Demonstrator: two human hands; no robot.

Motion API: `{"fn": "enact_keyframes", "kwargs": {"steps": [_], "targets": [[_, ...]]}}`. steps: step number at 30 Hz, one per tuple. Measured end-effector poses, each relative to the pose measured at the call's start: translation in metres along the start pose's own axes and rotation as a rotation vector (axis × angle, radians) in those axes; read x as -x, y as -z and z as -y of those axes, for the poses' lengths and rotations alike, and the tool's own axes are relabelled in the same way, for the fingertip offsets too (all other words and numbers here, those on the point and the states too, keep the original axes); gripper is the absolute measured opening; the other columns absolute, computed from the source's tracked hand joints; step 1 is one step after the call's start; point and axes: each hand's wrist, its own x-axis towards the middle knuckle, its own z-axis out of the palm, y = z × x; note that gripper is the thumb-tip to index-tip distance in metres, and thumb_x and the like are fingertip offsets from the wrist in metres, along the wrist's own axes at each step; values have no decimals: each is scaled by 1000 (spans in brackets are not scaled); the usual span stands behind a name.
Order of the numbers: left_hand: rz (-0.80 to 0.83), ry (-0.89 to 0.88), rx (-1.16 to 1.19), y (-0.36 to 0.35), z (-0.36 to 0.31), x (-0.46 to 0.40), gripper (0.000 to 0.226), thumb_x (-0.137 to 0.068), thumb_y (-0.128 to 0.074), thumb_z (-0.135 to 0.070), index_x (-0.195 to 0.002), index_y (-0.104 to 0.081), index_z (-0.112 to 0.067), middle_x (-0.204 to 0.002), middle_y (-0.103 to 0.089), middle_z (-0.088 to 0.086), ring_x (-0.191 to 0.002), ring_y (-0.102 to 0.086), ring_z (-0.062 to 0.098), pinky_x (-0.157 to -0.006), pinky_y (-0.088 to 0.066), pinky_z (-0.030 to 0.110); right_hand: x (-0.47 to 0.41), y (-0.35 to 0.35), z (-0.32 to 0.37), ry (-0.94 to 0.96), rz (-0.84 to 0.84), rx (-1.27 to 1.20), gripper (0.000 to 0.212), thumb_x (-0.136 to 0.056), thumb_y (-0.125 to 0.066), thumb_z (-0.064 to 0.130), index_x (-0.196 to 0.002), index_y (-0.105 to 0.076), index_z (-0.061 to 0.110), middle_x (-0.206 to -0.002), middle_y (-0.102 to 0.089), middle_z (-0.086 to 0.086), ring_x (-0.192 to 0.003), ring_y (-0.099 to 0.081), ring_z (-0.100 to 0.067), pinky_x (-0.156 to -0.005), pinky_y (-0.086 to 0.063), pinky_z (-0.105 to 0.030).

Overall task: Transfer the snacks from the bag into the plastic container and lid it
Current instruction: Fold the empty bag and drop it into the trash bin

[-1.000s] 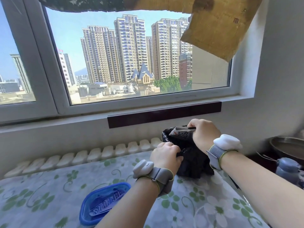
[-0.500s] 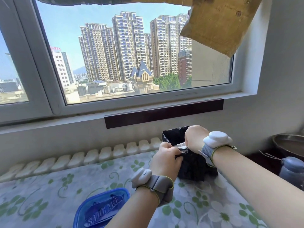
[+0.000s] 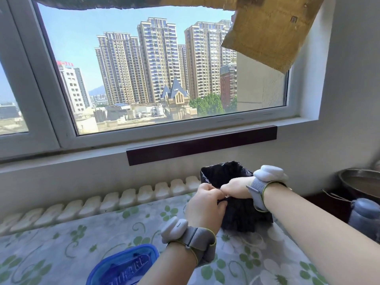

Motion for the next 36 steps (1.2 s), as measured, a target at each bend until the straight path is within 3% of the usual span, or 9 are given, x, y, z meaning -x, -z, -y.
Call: {"fn": "enact_keyframes", "kwargs": {"steps": [2, 9, 11, 13, 15, 17, 21, 30, 36], "targets": [[-1, -8, -14, 1, 0, 0, 36, -76, -45, -40, -99, -69, -26, -117, -54, -6, -98, -58, 18, -83, -50, 33, -6, -6, 2, 38, 45, 47, 41, -96, -29, 26, -124, -51, 6, -135, -48, -16, -124, -45, -29, -100, -32, -34], [-5, -15, -9, 2, 2, 3, 40, -77, -45, -42, -103, -68, -22, -117, -55, -6, -100, -58, 16, -85, -50, 34, -9, -9, 6, 3, 23, -87, 43, -99, -25, 24, -130, -46, 4, -141, -44, -17, -129, -41, -29, -103, -30, -32], [2, -21, -10, 3, 2, 5, 38, -80, -48, -41, -108, -64, -23, -119, -54, -5, -102, -58, 15, -87, -49, 34, -10, -12, 2, 0, -59, -76, 43, -96, -29, 28, -120, -55, 3, -131, -53, -19, -114, -50, -30, -93, -36, -32], [-3, -17, 2, 5, 1, 6, 31, -84, -52, -40, -110, -60, -26, -117, -54, -6, -102, -57, 15, -89, -47, 34, -15, -17, -2, -25, -208, -123, 40, -91, -38, 35, -91, -63, 5, -106, -64, -17, -90, -54, -28, -76, -39, -31], [-14, -12, 12, 6, 0, 7, 26, -87, -54, -36, -111, -58, -27, -116, -54, -6, -102, -56, 15, -90, -46, 34, -18, -21, -5, -23, -316, -136, 39, -88, -41, 36, -62, -53, 9, -84, -60, -12, -79, -53, -27, -68, -37, -30], [-19, -7, 17, 9, 0, 8, 26, -89, -54, -34, -114, -56, -26, -117, -54, -5, -103, -56, 16, -90, -46, 34, -17, -22, -4, -12, -369, -159, 42, -88, -42, 34, -52, -43, 13, -70, -54, -9, -75, -52, -28, -62, -36, -29], [-17, 4, 17, 13, 3, 11, 28, -90, -52, -32, -117, -55, -25, -119, -55, -2, -106, -57, 17, -92, -46, 35, -4, -19, 2, 20, -456, -196, 41, -86, -41, 32, -49, -39, 13, -56, -44, -2, -67, -48, -28, -48, -27, -27], [-50, 40, -12, 38, 14, 28, 30, -90, -53, -29, -119, -55, -24, -123, -55, -1, -107, -59, 18, -92, -47, 37, 25, -26, 32, 211, -698, -204, 39, -84, -45, 28, -49, -38, 13, -51, -41, 1, -63, -46, -26, -56, -33, -30], [-66, 65, -32, 65, 27, 44, 27, -89, -53, -27, -115, -58, -22, -116, -57, 2, -102, -61, 20, -90, -49, 39, 45, -35, 61, 310, -675, -170, 35, -85, -47, 29, -53, -47, 15, -55, -42, 4, -67, -47, -22, -55, -32, -28]]}}
